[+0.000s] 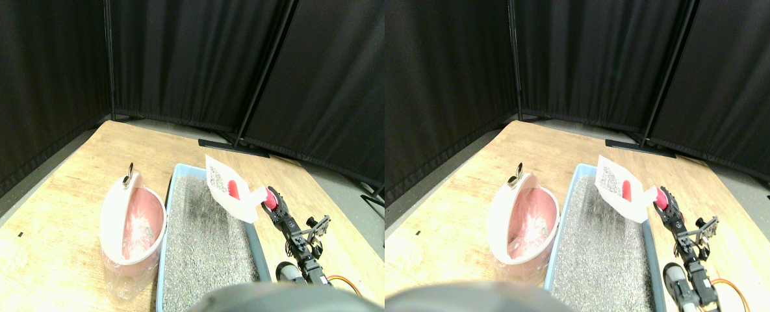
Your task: Scoop (unimanual)
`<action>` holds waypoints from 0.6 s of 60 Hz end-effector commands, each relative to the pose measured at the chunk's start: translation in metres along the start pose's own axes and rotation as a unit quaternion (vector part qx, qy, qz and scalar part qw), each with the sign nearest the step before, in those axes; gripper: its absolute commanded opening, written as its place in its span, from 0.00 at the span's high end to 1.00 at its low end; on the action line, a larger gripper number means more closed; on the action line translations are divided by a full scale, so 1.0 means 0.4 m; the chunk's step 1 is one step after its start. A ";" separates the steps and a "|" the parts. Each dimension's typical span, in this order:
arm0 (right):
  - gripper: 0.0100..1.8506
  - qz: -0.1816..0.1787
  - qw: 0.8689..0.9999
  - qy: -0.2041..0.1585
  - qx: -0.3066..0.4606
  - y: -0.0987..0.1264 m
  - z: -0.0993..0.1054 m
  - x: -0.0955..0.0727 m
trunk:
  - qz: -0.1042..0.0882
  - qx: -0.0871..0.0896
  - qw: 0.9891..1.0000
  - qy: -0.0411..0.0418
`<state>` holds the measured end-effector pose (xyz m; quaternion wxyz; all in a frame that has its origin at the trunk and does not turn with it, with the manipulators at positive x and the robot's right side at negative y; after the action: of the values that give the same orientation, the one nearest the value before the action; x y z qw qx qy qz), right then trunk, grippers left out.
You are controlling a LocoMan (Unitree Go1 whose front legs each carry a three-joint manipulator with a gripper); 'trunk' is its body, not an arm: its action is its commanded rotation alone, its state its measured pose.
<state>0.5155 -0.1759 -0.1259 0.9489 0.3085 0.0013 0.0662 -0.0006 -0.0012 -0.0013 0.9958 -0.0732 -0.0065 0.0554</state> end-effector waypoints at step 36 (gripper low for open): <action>0.98 -0.002 0.972 -0.029 0.233 0.061 -0.012 0.025 | 0.016 -0.011 1.000 0.003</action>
<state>0.5212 -0.1556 -0.1305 0.8416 0.5391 0.0251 0.0215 -0.0012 -0.0004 -0.0009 0.9946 -0.0813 -0.0091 0.0634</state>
